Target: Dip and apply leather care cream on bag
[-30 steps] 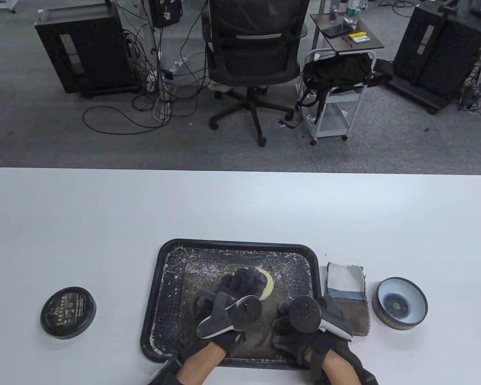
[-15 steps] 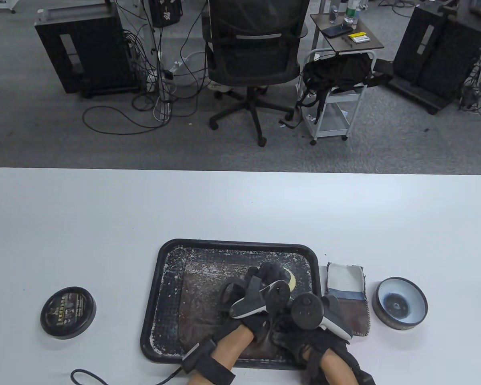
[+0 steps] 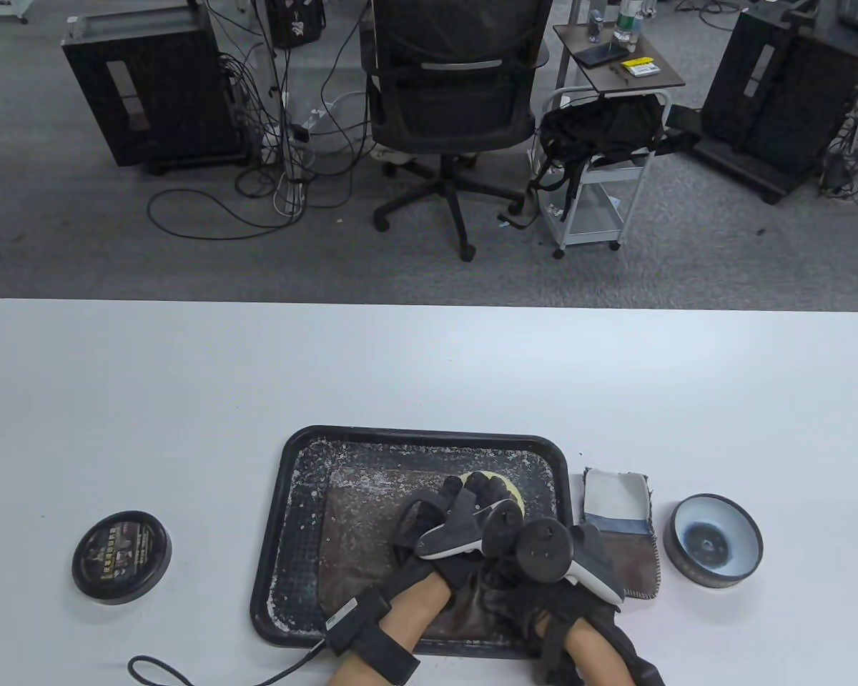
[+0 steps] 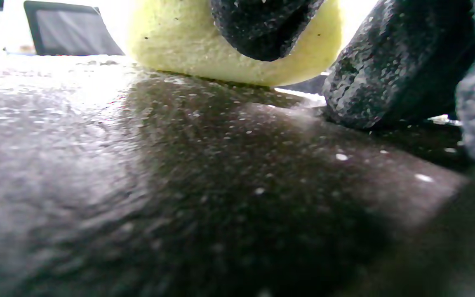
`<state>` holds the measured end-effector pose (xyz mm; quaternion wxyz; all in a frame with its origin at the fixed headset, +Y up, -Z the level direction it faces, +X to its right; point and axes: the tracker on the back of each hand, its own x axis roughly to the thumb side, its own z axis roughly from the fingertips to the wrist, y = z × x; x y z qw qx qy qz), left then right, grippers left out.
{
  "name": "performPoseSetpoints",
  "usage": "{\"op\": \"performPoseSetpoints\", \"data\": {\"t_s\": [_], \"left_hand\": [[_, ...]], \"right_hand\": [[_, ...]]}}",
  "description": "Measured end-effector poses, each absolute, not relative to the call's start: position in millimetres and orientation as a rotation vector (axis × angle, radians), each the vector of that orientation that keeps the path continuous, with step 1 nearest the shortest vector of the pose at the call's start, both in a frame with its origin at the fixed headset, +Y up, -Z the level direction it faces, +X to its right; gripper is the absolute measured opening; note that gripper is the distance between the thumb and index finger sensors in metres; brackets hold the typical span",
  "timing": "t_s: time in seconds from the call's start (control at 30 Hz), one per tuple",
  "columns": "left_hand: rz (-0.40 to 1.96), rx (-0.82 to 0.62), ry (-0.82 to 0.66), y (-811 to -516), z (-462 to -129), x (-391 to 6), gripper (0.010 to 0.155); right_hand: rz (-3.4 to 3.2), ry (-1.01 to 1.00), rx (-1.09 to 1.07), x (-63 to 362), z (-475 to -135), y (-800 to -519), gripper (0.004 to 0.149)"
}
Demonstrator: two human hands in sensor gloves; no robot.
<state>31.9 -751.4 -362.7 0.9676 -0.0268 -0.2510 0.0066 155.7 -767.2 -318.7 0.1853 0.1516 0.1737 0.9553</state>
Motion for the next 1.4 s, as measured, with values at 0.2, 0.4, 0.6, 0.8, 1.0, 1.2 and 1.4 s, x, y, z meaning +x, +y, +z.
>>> {"op": "performPoseSetpoints", "data": {"t_s": [0.2,0.4,0.6,0.8,1.0,1.2,1.4], "left_hand": [[-0.038,-0.042,-0.506,-751,-363,22,0.057],[-0.076,-0.045,-0.488,-751,-363,11,0.057],[-0.074,-0.034,-0.467,-751,-363,0,0.057],[-0.068,-0.059,-0.421,-749,-367,-17,0.057],[-0.045,-0.067,-0.366,-750,-370,-44,0.057],[-0.035,-0.098,-0.293,-750,-375,-63,0.057],[-0.118,-0.134,-0.210,-746,-375,-71,0.057]], "right_hand": [[2.696,0.484,0.409,155,-319,-768,0.036],[2.688,0.483,0.393,155,-319,-769,0.036],[2.685,0.483,0.386,155,-319,-769,0.036],[2.682,0.481,0.380,156,-319,-770,0.036],[2.678,0.479,0.370,156,-319,-771,0.036],[2.673,0.479,0.362,157,-319,-771,0.036],[2.672,0.482,0.357,157,-319,-771,0.036]]}}
